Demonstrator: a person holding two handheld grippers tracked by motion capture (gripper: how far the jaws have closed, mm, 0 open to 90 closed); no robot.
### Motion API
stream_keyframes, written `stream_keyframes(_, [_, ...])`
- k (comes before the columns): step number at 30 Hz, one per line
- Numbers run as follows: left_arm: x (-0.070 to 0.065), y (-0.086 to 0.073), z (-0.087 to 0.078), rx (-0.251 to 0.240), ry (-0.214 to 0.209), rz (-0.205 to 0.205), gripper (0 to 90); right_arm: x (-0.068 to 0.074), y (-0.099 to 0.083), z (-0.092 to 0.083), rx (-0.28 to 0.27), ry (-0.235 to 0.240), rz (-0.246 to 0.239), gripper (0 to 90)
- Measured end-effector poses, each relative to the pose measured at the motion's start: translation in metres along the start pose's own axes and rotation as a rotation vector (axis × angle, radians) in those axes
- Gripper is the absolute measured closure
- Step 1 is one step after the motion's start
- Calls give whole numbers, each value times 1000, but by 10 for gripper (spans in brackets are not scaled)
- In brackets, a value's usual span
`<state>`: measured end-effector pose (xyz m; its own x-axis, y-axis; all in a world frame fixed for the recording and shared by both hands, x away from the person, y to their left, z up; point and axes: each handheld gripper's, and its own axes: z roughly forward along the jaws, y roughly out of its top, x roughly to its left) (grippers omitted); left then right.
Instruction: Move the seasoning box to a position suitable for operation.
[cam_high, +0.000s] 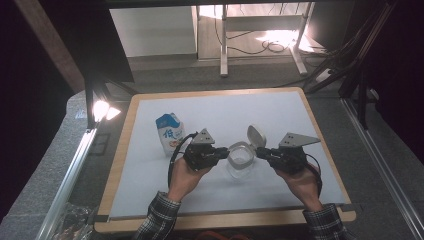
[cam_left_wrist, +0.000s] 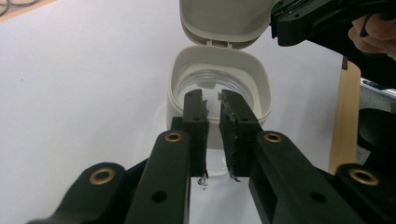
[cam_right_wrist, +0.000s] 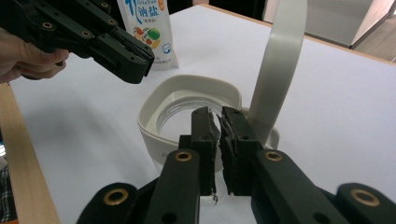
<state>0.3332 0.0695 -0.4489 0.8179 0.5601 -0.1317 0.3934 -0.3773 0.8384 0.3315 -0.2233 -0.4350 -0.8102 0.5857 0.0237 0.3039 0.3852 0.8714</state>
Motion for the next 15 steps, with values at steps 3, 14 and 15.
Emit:
stream_keyframes(3, [1, -2, -2, -1, 4, -1, 780, 2, -2, -1, -1, -6, -5, 805])
stream_keyframes(14, [9, -17, -11, -15, 10, -61, 682, -1, -17, -6, 16, -27, 6, 764])
stream_keyframes(15, [10, -19, -12, -16, 13, -65, 670, -2, -19, -6, 18, -28, 10, 759])
